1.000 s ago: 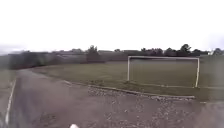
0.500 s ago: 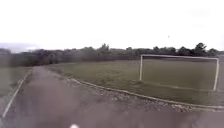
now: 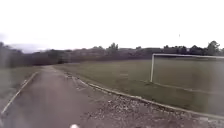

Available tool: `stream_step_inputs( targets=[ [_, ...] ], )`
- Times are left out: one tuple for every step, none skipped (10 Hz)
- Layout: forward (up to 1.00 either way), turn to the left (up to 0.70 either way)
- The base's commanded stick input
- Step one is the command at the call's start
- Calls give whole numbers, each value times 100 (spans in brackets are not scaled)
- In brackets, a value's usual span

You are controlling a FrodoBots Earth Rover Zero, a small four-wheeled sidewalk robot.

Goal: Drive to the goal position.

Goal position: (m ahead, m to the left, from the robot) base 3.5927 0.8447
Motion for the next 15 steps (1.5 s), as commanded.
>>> stream_step_inputs(
  targets=[
    [0,-2],
    [0,-4],
    [-2,-28],
    [-4,-54],
    [-70,-35],
    [-70,-35],
    [-70,-35],
    [-70,-35],
    [-70,-35],
    [-70,-35],
    [-70,-35],
    [-70,-35],
    [-70,-35],
    [-70,-35],
    [-70,-35]
  ],
)
